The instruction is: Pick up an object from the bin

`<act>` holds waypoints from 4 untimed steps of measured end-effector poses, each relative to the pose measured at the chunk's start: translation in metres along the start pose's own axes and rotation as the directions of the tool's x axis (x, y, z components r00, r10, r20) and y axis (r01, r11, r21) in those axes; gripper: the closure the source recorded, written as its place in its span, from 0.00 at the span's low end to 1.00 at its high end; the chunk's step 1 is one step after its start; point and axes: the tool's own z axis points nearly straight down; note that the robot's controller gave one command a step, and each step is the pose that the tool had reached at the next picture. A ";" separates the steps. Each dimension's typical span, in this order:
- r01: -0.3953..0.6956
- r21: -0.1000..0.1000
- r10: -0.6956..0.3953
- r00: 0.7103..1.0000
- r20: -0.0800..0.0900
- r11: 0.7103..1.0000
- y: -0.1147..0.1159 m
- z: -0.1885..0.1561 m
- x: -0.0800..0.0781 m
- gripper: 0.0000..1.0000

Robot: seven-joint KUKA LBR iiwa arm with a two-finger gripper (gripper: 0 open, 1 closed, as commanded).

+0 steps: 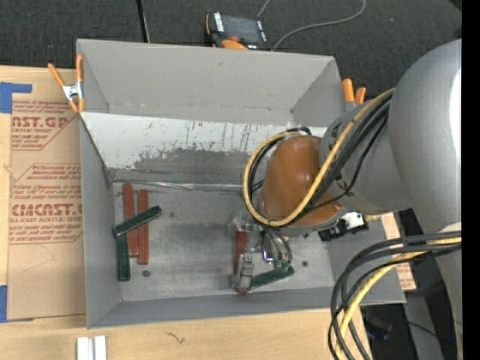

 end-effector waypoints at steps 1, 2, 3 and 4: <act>0.184 0.002 -0.184 0.983 0.005 0.983 -0.081 -0.001 -0.068 0.00; 0.061 0.001 -0.061 0.998 0.001 0.998 -0.139 -0.052 -0.004 0.00; 0.582 0.000 -0.582 0.813 0.004 0.813 -0.118 -0.013 -0.029 0.00; 0.576 0.001 -0.576 0.818 0.003 0.818 -0.148 -0.034 -0.027 0.00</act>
Offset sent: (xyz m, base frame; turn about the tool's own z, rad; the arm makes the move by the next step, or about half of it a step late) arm 0.0579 -0.0843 0.0002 -0.1888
